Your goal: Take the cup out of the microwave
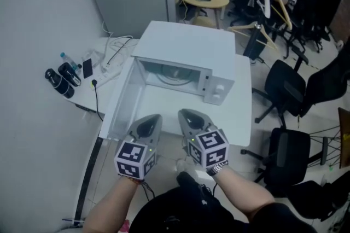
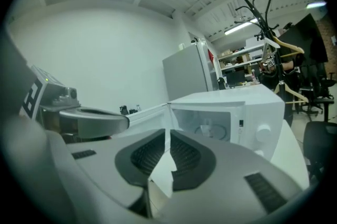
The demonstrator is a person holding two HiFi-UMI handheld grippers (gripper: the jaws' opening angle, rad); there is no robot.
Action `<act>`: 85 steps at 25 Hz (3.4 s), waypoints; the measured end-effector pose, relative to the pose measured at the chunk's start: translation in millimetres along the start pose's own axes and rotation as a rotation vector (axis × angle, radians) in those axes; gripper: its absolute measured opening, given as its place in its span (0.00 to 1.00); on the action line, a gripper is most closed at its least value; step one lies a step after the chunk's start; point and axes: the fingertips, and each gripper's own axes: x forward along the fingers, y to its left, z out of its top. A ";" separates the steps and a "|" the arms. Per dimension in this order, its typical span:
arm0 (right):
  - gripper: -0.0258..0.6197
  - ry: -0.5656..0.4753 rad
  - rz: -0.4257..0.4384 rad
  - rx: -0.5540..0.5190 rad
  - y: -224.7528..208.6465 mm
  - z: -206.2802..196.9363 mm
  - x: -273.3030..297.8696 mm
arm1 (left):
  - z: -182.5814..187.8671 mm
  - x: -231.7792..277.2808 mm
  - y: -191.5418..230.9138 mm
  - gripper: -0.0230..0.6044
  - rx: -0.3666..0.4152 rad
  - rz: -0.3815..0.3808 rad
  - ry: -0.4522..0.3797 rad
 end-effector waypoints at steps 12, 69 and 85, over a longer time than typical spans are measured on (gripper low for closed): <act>0.34 0.106 -0.037 0.024 -73.3 -19.8 100.4 | 2.9 88.9 44.8 0.03 -0.033 0.015 0.070; 0.57 0.260 -0.279 -0.092 -186.8 -69.0 284.0 | 0.7 177.9 121.4 0.03 -0.007 -0.029 0.187; 0.56 0.230 -0.228 -0.091 -166.1 -67.8 251.2 | 6.6 160.6 101.8 0.03 0.002 -0.009 0.158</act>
